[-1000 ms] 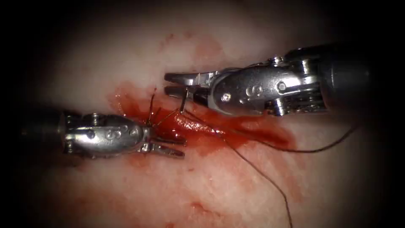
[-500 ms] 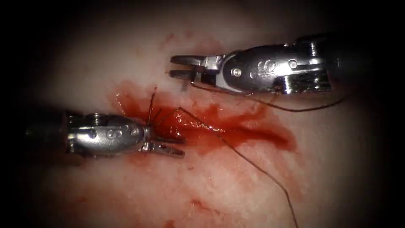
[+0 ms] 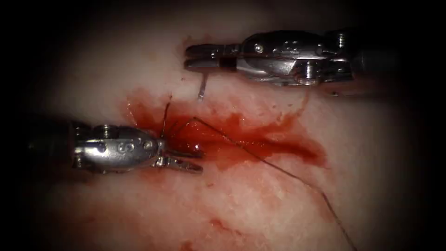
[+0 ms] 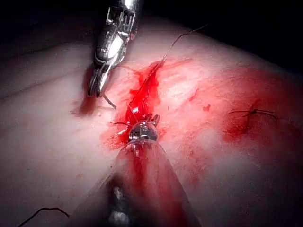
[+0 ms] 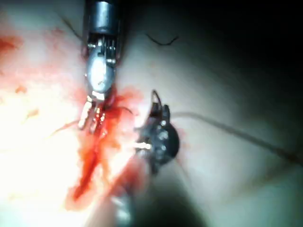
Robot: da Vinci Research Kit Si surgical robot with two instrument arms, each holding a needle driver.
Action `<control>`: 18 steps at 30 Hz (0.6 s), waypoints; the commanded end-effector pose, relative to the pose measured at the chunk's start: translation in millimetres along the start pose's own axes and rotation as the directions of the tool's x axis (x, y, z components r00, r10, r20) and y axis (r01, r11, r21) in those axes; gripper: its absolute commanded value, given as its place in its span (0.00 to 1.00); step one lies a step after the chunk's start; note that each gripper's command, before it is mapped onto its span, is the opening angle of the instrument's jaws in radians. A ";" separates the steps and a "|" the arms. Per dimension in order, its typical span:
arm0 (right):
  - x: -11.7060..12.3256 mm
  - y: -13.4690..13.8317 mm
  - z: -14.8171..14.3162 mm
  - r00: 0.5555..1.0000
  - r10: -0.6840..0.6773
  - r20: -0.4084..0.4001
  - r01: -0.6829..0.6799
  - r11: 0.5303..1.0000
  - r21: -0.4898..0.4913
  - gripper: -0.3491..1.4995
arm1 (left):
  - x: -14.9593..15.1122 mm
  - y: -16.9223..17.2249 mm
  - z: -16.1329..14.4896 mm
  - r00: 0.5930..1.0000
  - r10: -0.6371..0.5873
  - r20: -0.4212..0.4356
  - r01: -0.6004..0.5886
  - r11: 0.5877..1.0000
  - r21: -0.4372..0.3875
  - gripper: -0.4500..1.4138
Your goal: Wound Closure
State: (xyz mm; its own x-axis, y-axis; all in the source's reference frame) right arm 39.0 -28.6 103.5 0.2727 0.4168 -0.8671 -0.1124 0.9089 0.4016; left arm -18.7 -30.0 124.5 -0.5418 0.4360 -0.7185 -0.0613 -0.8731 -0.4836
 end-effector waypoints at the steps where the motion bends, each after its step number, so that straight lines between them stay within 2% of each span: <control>1: 0.2 1.0 1.5 1.000 -0.010 -0.003 0.010 1.000 0.009 0.00 | -0.2 0.0 0.7 1.000 0.000 0.001 0.000 1.000 -0.002 0.32; 14: 0.1 2.1 1.8 1.000 0.013 0.004 -0.013 1.000 0.015 0.00 | -0.1 0.1 0.5 1.000 -0.001 0.003 0.001 1.000 -0.004 0.32; 18: -0.4 1.4 2.1 0.995 0.100 0.016 -0.101 0.994 0.036 0.00 | -0.1 0.1 0.5 1.000 -0.001 0.003 0.001 1.000 -0.004 0.32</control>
State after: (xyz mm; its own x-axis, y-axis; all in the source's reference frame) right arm 39.8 -27.3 104.9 0.2776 0.4976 -0.8218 -0.1091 0.8662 0.4876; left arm -18.6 -29.9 124.2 -0.5445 0.4355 -0.7169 -0.0594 -0.8725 -0.4849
